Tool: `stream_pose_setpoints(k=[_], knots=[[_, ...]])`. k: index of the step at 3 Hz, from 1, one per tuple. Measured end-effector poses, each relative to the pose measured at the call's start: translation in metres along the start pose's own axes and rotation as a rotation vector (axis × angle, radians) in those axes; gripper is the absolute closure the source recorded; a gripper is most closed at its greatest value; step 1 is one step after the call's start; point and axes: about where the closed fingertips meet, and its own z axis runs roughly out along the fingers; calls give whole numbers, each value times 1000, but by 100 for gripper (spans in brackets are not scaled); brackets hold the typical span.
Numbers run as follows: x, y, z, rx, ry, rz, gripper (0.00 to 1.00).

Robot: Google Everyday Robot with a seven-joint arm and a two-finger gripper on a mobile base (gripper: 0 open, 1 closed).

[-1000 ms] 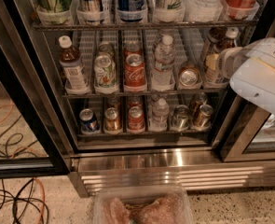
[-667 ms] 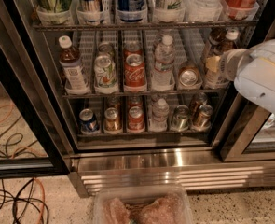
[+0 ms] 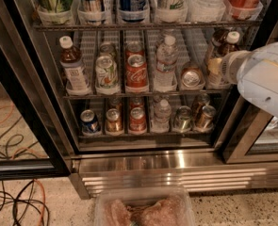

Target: Pick blue water bottle from middle shelf of fridge

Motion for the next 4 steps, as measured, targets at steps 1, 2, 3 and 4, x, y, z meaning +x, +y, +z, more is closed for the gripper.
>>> stream_pose_setpoints(k=[1,2,3,4], knots=[[1,1,-1,-4,3,-1,100],[3,2,-2,-8,7,-4,100],[6,1,-6,-3,18,-8,100],[9,0,-10,3,29,-12,100]])
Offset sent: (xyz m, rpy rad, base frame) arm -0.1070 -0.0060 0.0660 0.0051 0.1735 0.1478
